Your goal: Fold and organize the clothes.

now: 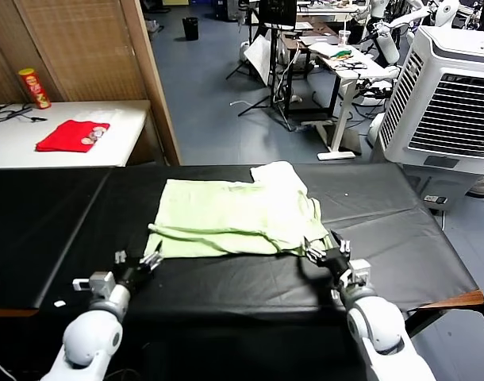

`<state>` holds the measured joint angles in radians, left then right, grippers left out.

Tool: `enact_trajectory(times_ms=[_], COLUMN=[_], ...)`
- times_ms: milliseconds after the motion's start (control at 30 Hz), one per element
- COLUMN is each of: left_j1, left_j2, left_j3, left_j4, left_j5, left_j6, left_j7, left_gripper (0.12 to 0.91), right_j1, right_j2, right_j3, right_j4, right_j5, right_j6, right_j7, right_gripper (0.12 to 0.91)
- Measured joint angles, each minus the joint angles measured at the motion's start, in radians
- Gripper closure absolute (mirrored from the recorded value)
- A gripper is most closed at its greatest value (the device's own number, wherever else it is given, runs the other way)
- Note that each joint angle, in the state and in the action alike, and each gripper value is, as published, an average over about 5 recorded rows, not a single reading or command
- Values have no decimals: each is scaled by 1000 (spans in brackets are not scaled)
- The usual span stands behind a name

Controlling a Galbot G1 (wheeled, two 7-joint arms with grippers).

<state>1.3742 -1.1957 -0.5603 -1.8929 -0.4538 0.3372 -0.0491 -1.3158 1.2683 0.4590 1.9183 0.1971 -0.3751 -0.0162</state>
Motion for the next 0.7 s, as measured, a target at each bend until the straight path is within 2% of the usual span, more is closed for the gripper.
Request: enact_trajectory(times_ms=[67,233,300,367,467,600,700], left_j1=[2,-1,-3,-4,1,20,40], left_j2=[-2,-7,-7,-6,-4,6,17], left_j3=[0,0,0,0,-1,-5,-11], left_j4=[5,28,37,44,45,27,4], left_j5=[-6,-22,-27,-31,-37,-40,-26], left_j6=[1,1,0,-1,-2,4,11], left_j7=[2,11,13,15,16,6,-12], left_gripper=[232,263,338,452,620,833,895], right_j1=[-10,-12,-7,-3,1,-4,-17], right_j2=[2,5,5,3,-5,-30,-55], right_j3=[1,-4,-6,-7,-6,5,16], right_j4=[0,-12,-20,-26,-21,5,32], right_j5=[-3,-10,-10,-8,-2,17,43], right_j6=[0,2,2,2,-3,-23,-48], right_j7=[-2,-7,-9,-9,-10,-10,-9], right_gripper=[353,581,682,791,888,904,904])
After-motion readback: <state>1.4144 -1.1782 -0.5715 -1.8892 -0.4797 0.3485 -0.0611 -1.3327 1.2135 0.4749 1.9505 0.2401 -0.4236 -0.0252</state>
